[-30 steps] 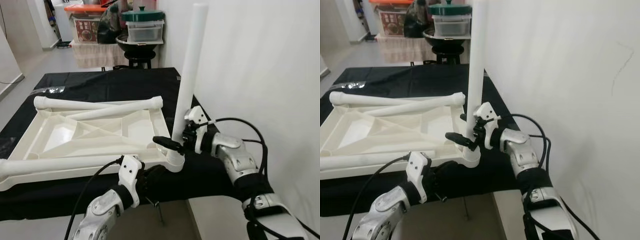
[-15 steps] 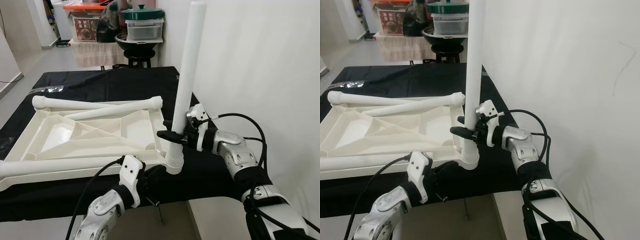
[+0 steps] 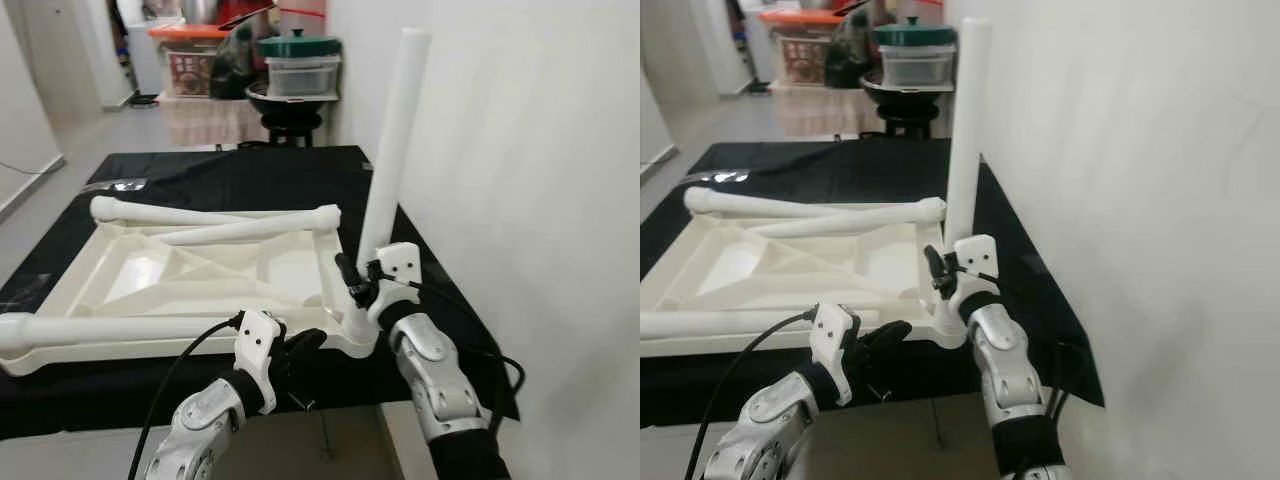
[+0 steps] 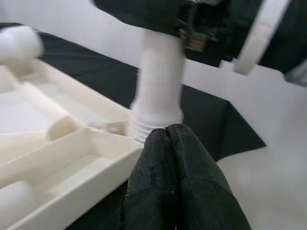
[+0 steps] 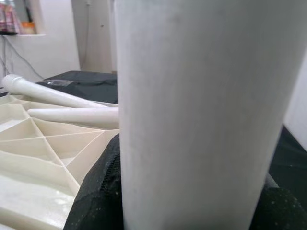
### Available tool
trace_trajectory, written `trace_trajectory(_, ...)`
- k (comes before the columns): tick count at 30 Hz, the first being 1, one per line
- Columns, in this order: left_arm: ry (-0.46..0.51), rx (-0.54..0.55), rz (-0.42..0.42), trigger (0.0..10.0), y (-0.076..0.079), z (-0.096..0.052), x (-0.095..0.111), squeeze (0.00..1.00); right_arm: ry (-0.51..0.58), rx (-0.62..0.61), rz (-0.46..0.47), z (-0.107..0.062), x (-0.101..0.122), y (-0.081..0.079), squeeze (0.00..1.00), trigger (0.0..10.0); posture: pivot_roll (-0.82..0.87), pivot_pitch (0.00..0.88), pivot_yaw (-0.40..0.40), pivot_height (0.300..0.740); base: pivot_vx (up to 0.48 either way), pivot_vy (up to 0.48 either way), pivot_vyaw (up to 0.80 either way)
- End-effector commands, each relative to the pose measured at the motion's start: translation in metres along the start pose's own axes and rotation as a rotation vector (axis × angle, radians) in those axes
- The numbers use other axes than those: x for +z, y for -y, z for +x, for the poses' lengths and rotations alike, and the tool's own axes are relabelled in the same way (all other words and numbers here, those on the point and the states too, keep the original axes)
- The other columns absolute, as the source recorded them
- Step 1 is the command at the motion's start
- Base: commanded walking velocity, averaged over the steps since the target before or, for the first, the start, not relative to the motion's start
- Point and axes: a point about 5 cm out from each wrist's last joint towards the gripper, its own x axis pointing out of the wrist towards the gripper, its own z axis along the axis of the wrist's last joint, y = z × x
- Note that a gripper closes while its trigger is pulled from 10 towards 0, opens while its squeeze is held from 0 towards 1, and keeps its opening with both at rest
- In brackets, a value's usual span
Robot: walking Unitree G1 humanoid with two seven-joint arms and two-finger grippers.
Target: Building children table
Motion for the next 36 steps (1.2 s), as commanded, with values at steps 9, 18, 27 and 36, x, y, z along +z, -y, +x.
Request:
trace_trajectory(9,-0.021,-0.003,-0.014,10.0,-0.002,0.001,-0.004,0.0,-0.077,0.076,0.042,0.0,-0.014,0.006,1.0,10.0,-0.07,0.0,-0.035,0.74,0.0,0.0,0.0)
trace_trajectory(18,-0.026,-0.008,-0.015,10.0,-0.002,0.002,-0.006,0.0,-0.045,0.506,-0.061,0.015,0.023,0.027,0.0,10.0,-0.06,0.0,-0.037,0.74,0.0,0.0,0.0)
trace_trajectory(27,-0.027,-0.005,-0.014,10.0,-0.003,0.002,-0.007,0.0,-0.066,0.779,-0.101,0.019,0.04,0.031,0.0,10.0,-0.06,0.0,-0.035,0.74,0.0,0.0,0.0)
trace_trajectory(36,-0.026,-0.004,-0.015,10.0,-0.002,0.002,-0.007,0.0,-0.092,0.816,-0.032,0.026,0.04,0.04,0.0,0.0,-0.05,0.0,-0.039,0.74,0.0,0.0,0.0)
